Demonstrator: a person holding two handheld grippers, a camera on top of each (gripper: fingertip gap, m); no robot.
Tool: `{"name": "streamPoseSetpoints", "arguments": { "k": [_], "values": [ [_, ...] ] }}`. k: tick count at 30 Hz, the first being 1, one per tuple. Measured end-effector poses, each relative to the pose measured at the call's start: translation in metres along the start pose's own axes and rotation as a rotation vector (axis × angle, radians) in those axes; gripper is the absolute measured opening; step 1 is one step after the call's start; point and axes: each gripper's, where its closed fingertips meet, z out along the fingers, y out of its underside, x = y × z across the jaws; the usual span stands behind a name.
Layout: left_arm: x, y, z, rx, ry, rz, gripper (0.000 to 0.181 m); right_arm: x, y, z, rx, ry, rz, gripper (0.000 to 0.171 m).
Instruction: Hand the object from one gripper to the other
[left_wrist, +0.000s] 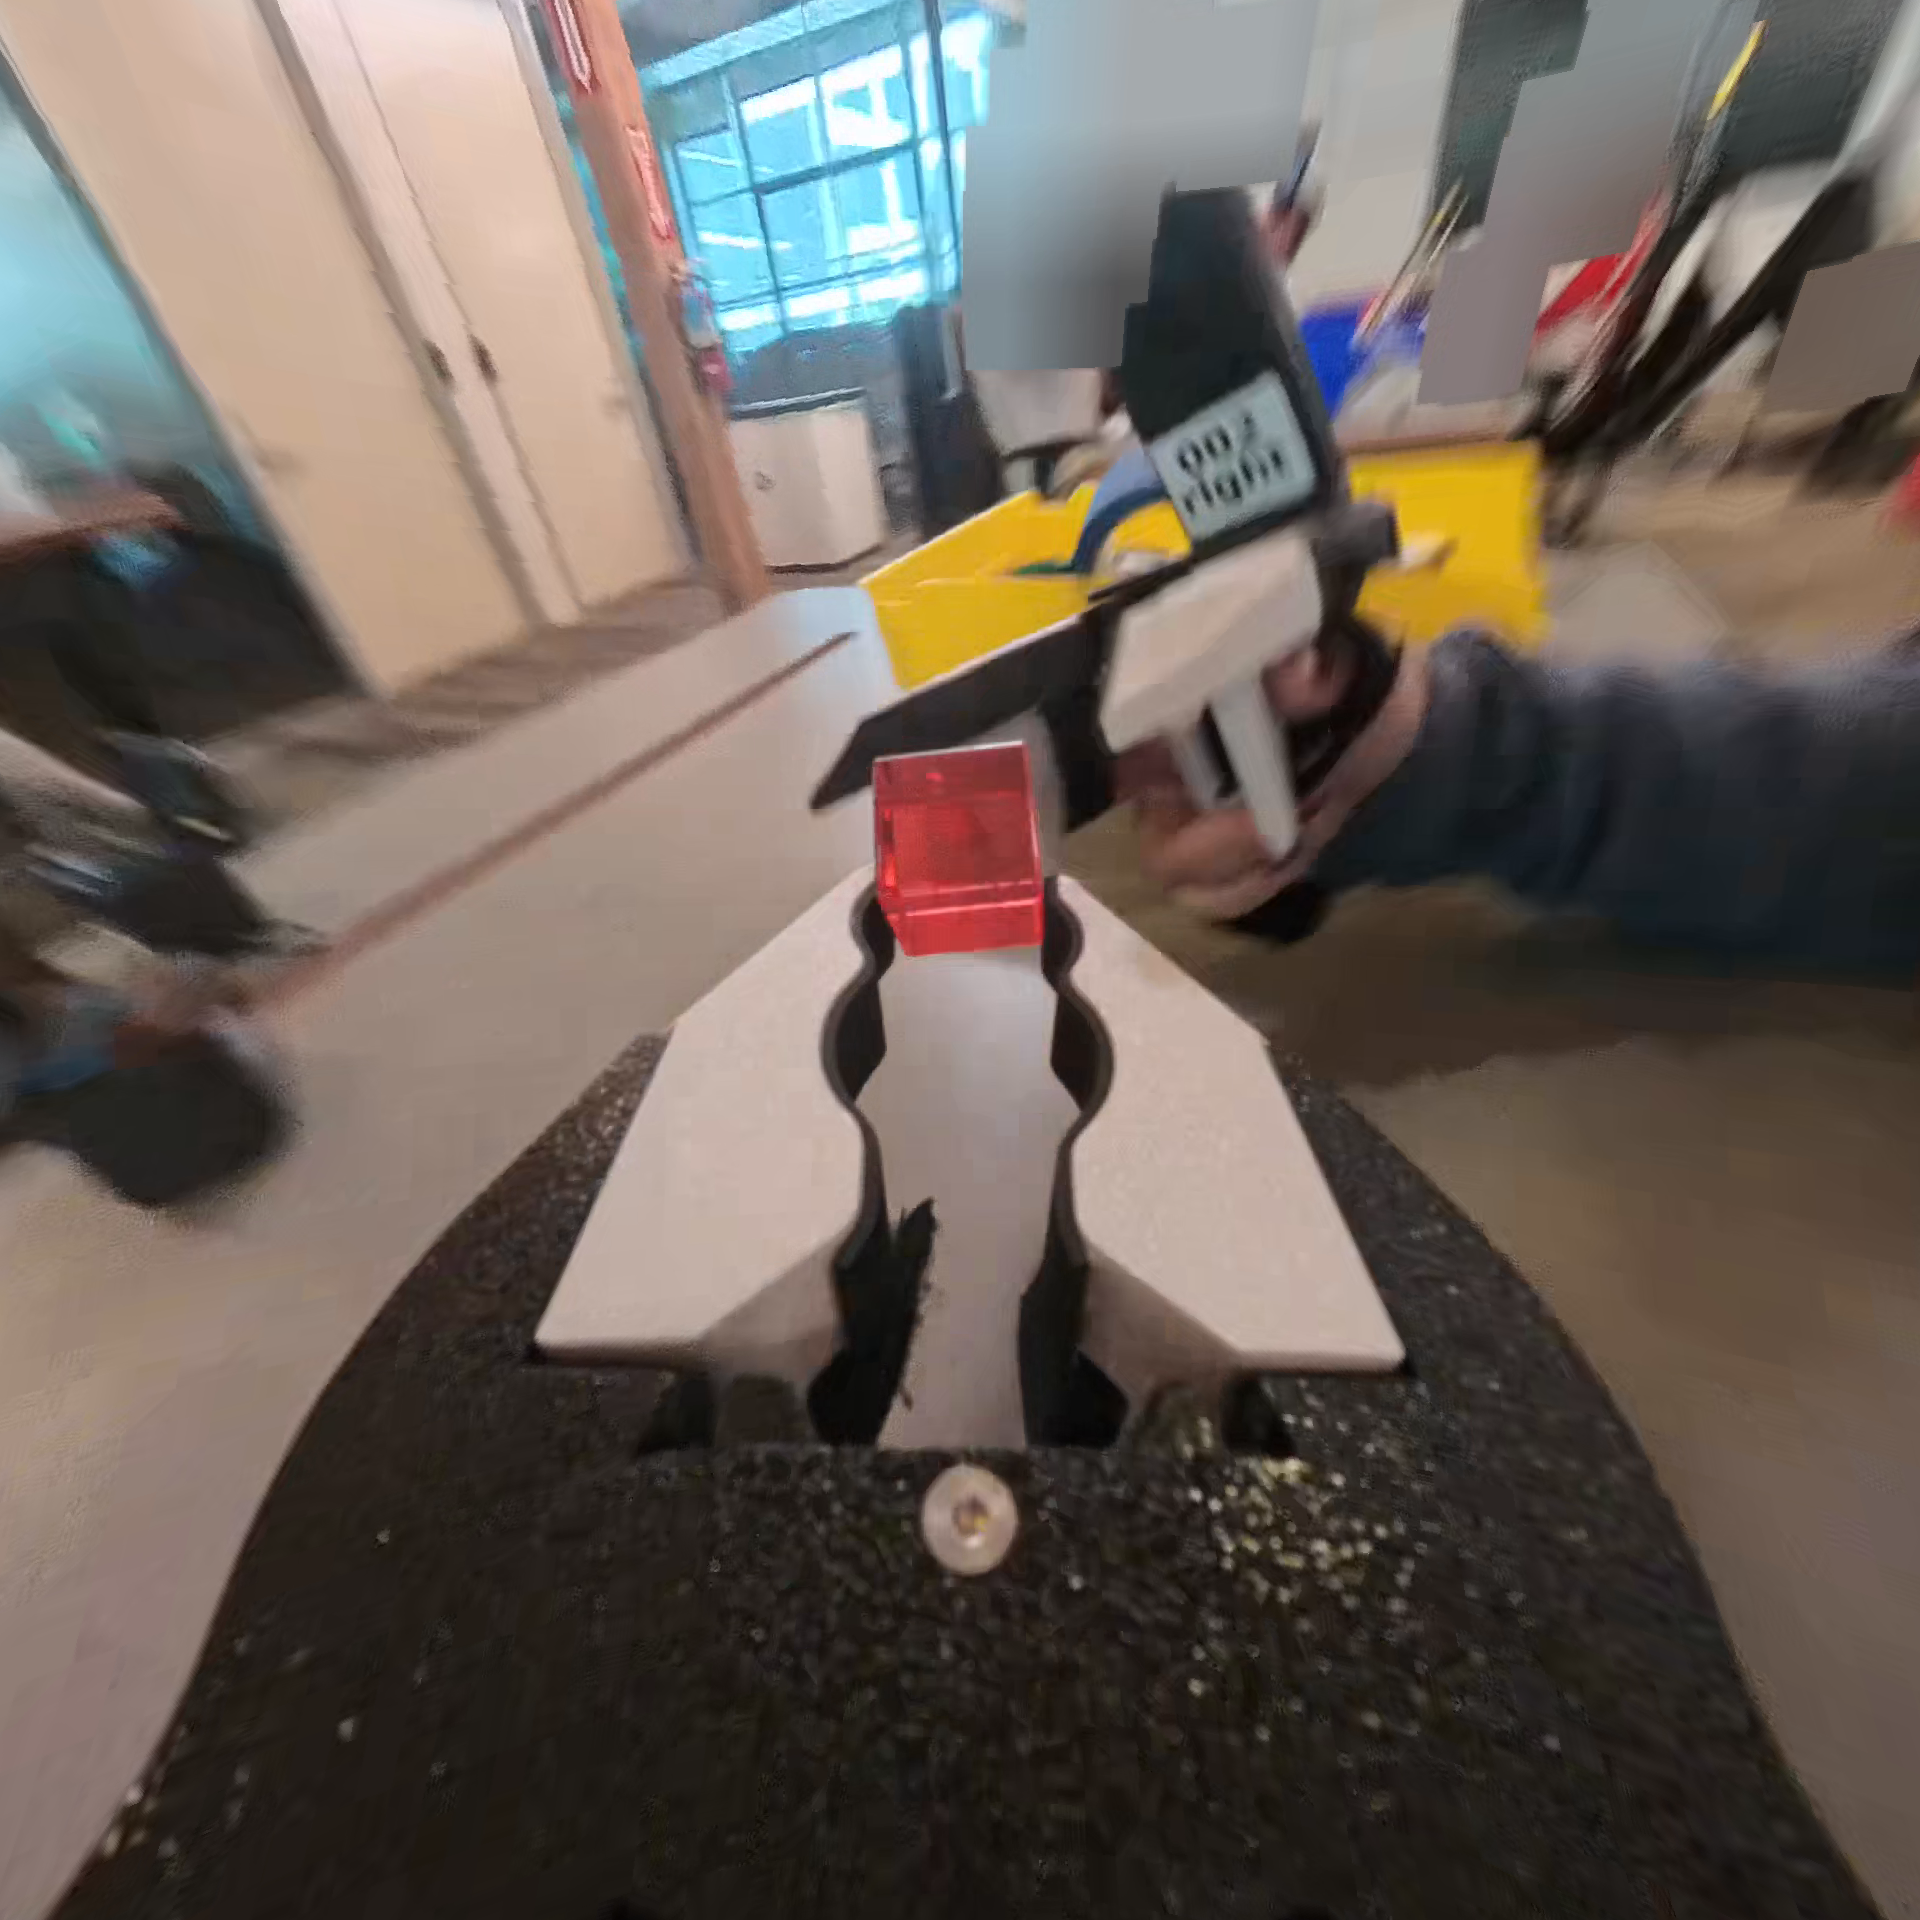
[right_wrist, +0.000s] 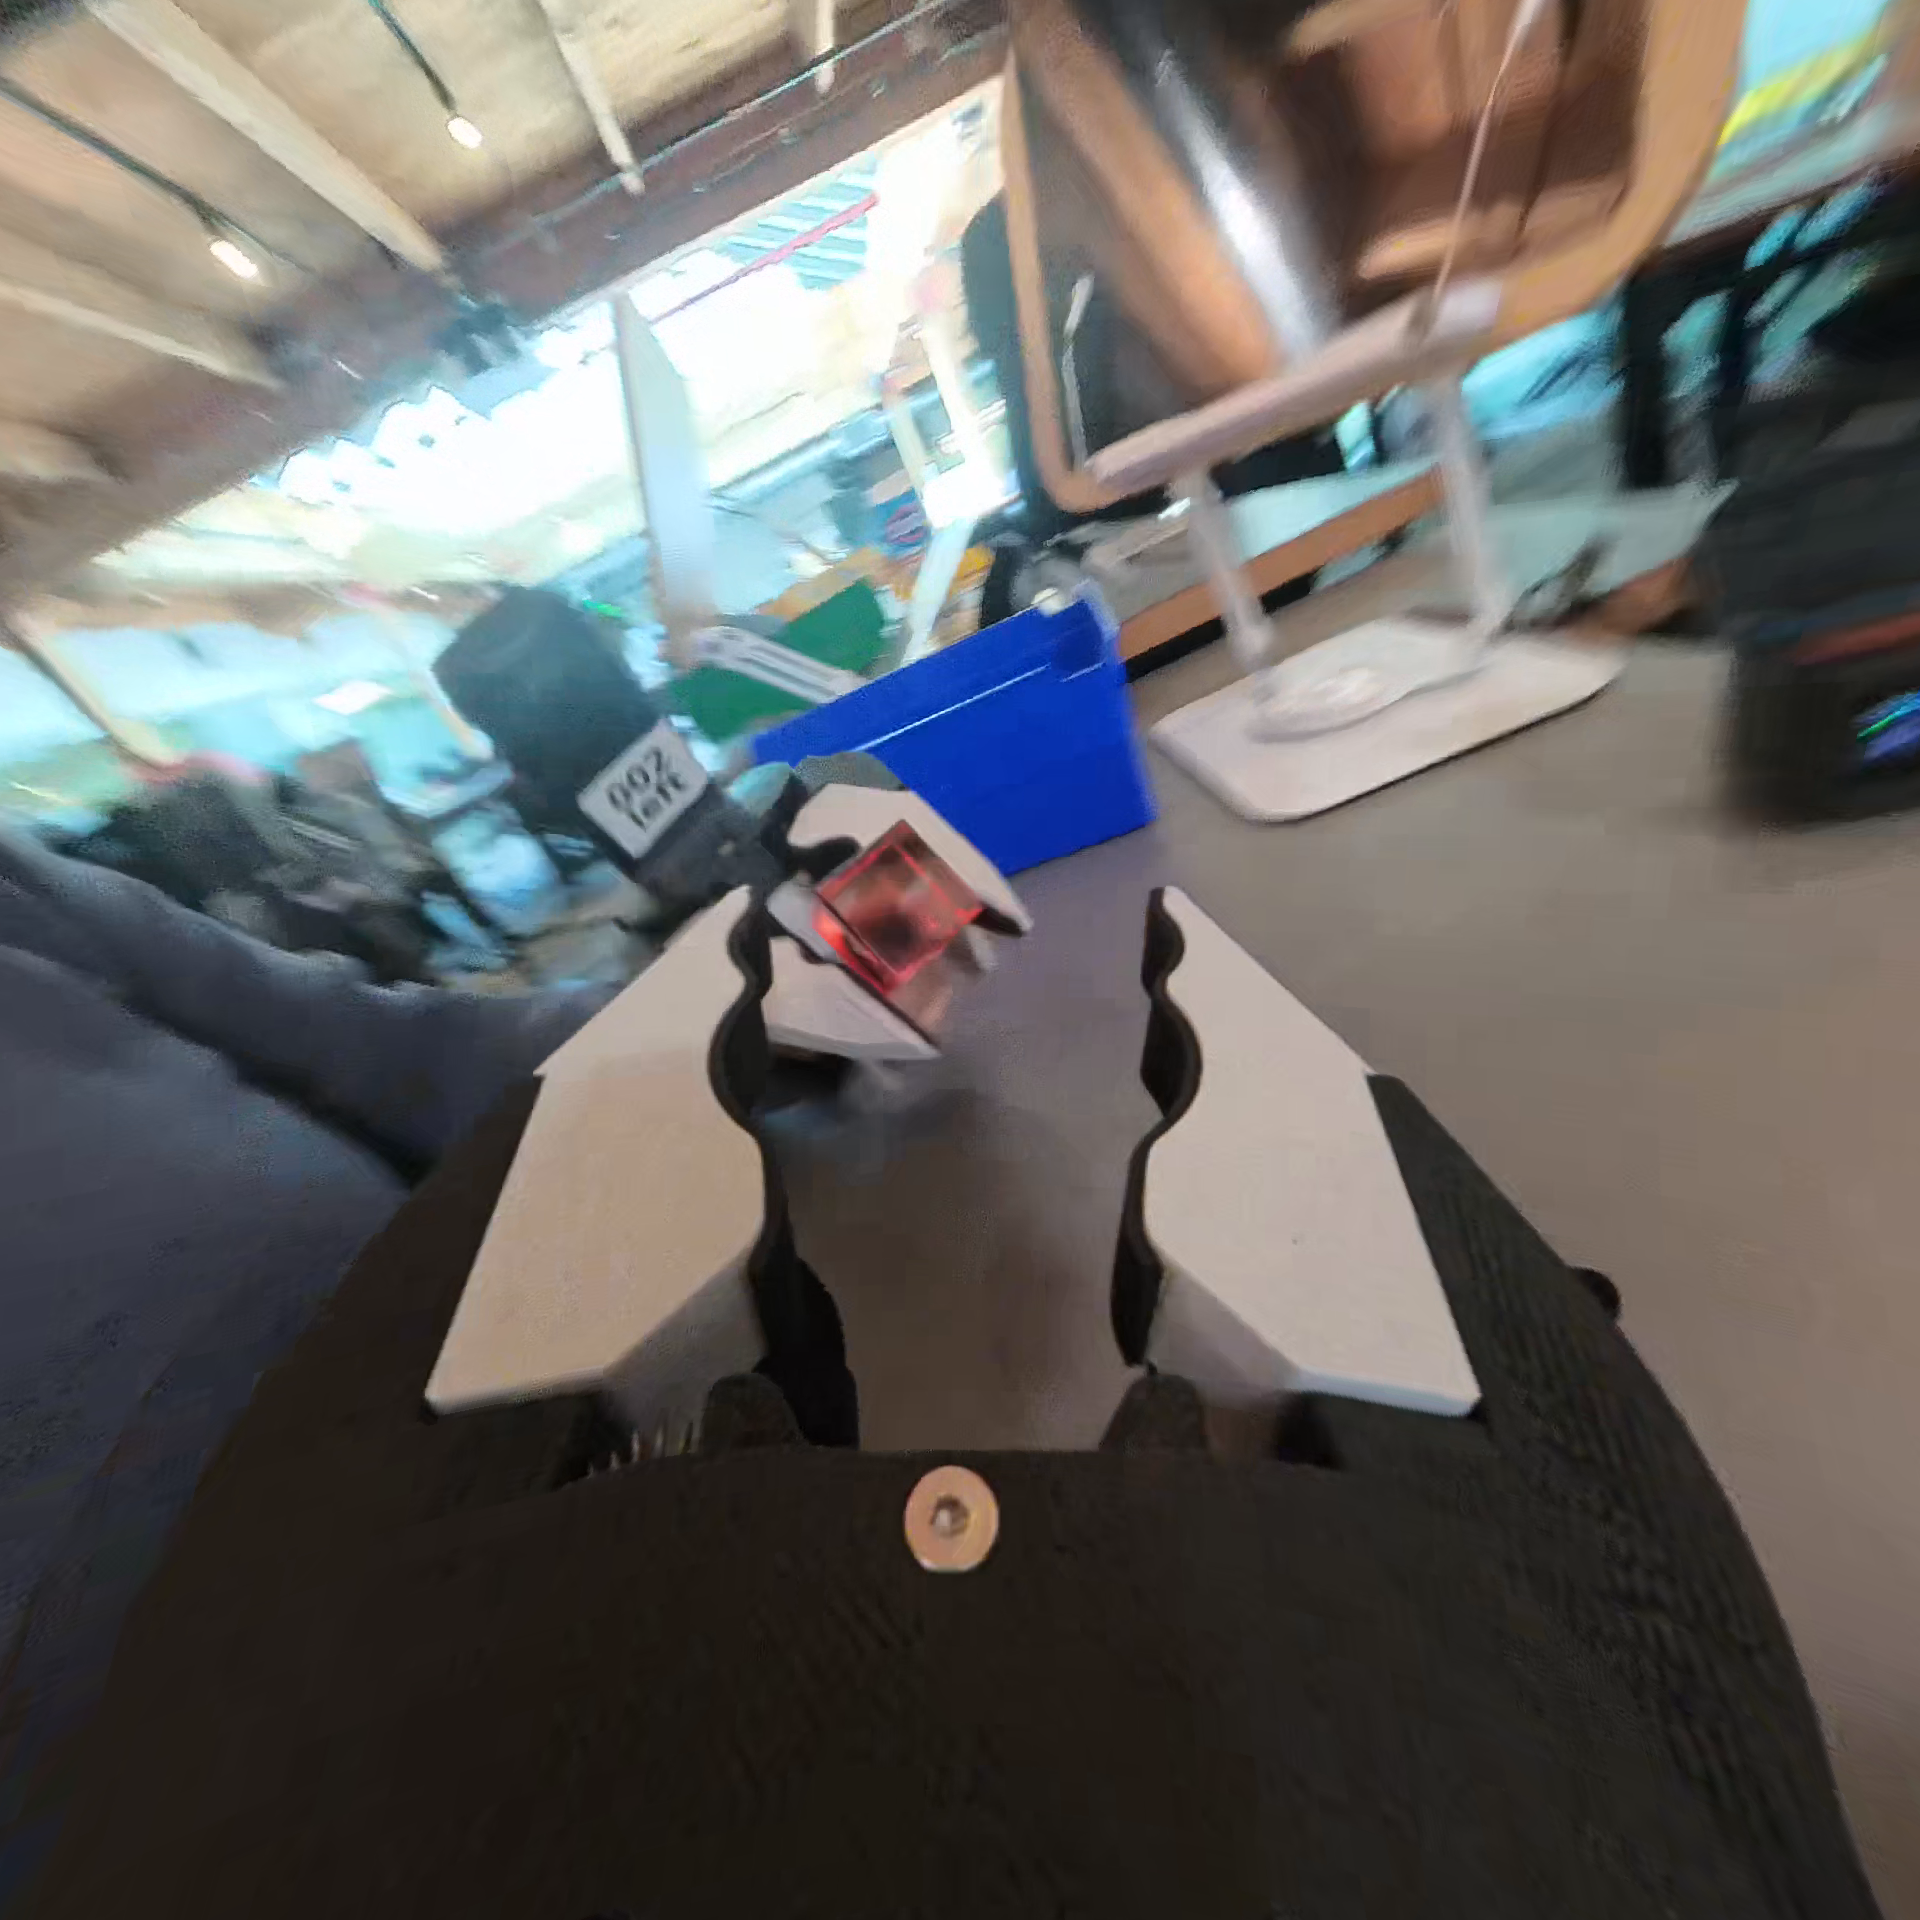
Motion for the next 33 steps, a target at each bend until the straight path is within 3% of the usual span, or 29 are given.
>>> {"name": "streamPoseSetpoints", "arguments": {
  "k": [4,7,11,15,17,19,21,22,23,25,26,30,33],
  "values": [
    [0.001,-0.021,-0.009,0.173,0.261,-0.556,0.026,-0.002,0.004,-0.004,-0.028,0.166,-0.641,0.083],
    [0.007,-0.03,-0.013,0.216,0.374,-0.718,0.025,-0.021,0.008,0.004,-0.024,0.251,-1.08,0.083],
    [0.015,-0.042,-0.016,0.309,0.492,-0.896,0.025,-0.031,0.005,0.014,0.004,0.405,-1.357,0.069],
    [0.027,-0.04,-0.01,0.312,0.534,-0.947,0.025,-0.033,0.004,0.019,0.033,0.468,-1.396,0.051],
    [0.029,-0.038,-0.008,0.304,0.536,-0.947,0.025,-0.032,0.0,0.017,0.051,0.478,-1.376,0.046],
    [0.03,-0.036,-0.008,0.291,0.536,-0.952,0.026,-0.03,-0.004,0.014,0.054,0.478,-1.335,0.025],
    [0.027,-0.033,-0.006,0.283,0.506,-0.942,0.027,-0.026,-0.002,0.015,0.019,0.441,-1.236,0.025],
    [0.027,-0.032,-0.005,0.27,0.494,-0.898,0.032,-0.024,-0.001,0.015,0.006,0.416,-1.169,0.025],
    [0.026,-0.027,-0.004,0.235,0.46,-0.836,0.052,-0.022,0.001,0.015,-0.012,0.379,-1.086,0.025],
    [0.02,-0.012,0.0,0.133,0.333,-0.609,0.078,-0.014,0.007,0.014,-0.059,0.293,-0.852,0.025],
    [0.015,-0.004,0.0,0.084,0.248,-0.446,0.081,-0.012,0.011,0.014,-0.082,0.231,-0.707,0.025],
    [0.005,-0.003,-0.01,0.044,-0.038,0.3,0.076,-0.017,0.021,0.007,-0.147,-0.036,-0.135,0.025],
    [0.021,-0.006,-0.011,0.046,-0.066,0.582,0.066,-0.032,0.033,0.0,-0.233,-0.214,0.142,0.025]
  ]
}}
